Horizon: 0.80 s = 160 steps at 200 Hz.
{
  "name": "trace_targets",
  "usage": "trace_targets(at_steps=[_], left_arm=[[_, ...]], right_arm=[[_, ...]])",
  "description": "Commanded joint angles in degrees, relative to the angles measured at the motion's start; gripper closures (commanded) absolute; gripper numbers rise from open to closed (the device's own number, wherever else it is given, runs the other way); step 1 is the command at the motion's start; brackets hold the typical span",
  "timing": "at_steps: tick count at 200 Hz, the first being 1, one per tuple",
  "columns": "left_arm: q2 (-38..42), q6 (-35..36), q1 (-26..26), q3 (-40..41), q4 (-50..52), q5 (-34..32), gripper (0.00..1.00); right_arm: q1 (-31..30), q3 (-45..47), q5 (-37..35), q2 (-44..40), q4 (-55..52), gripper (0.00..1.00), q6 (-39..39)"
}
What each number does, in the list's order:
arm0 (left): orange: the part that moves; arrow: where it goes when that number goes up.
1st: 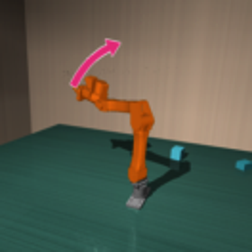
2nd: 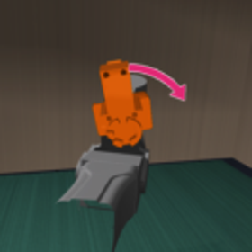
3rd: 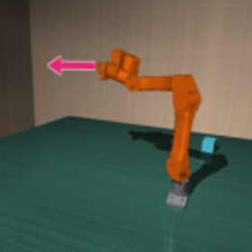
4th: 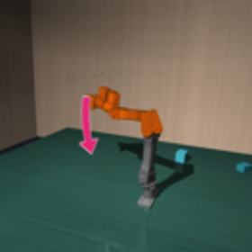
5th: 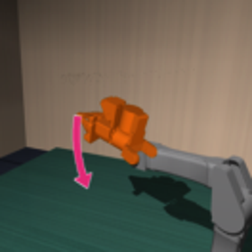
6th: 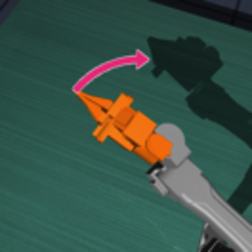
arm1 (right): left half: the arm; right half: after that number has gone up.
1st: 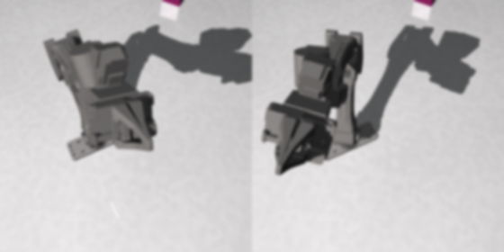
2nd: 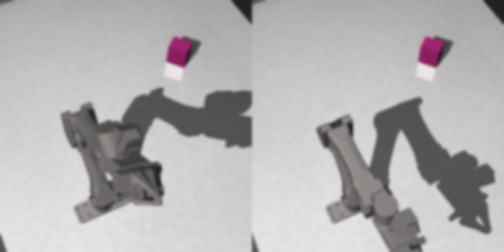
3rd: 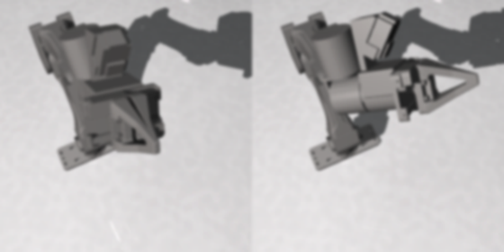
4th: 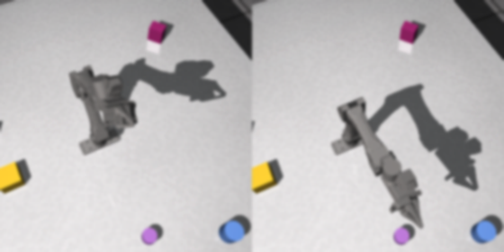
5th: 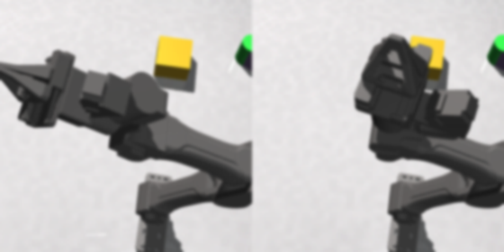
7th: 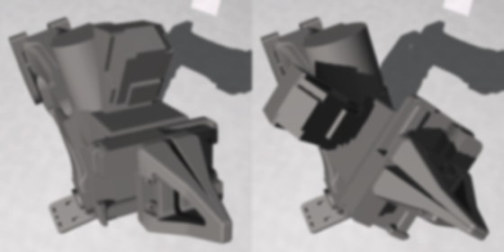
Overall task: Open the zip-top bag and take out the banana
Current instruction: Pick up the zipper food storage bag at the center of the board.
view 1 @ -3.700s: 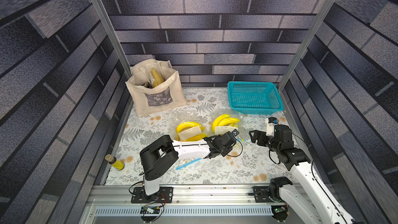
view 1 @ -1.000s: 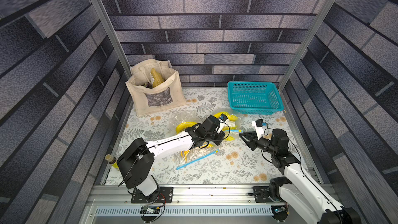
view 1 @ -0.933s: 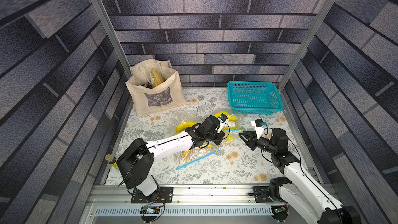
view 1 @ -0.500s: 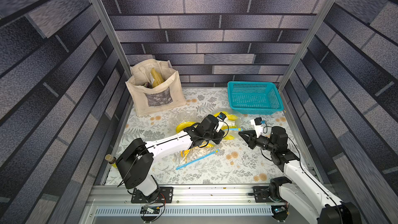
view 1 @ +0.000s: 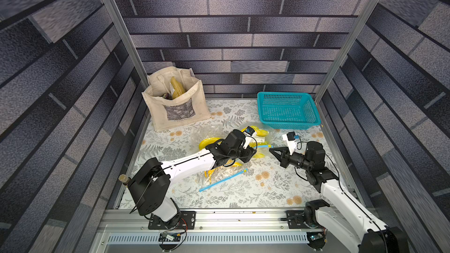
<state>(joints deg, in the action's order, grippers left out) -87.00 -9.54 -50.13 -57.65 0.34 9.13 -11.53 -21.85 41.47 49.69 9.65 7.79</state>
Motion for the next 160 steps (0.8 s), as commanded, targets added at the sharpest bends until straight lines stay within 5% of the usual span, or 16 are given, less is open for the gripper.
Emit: trace_targets(at_steps=[1,68,160], left_arm=[[5.01,4.36,0.62,0.73,-3.67,4.60,0.44],[-1.45,14.53,2.94,-9.58,0.75,25.43,0.44],[-5.80,21.23,2.14,-12.47,3.09,27.11,0.38]], right_arm=[[-0.43,-2.10,1.73,-0.53,-2.43,1.00,-1.37],[-0.45,-3.80,4.59,0.96,-4.37,1.00,-4.07],[-0.42,-5.64,7.67,3.30,-6.46,1.00,-5.31]])
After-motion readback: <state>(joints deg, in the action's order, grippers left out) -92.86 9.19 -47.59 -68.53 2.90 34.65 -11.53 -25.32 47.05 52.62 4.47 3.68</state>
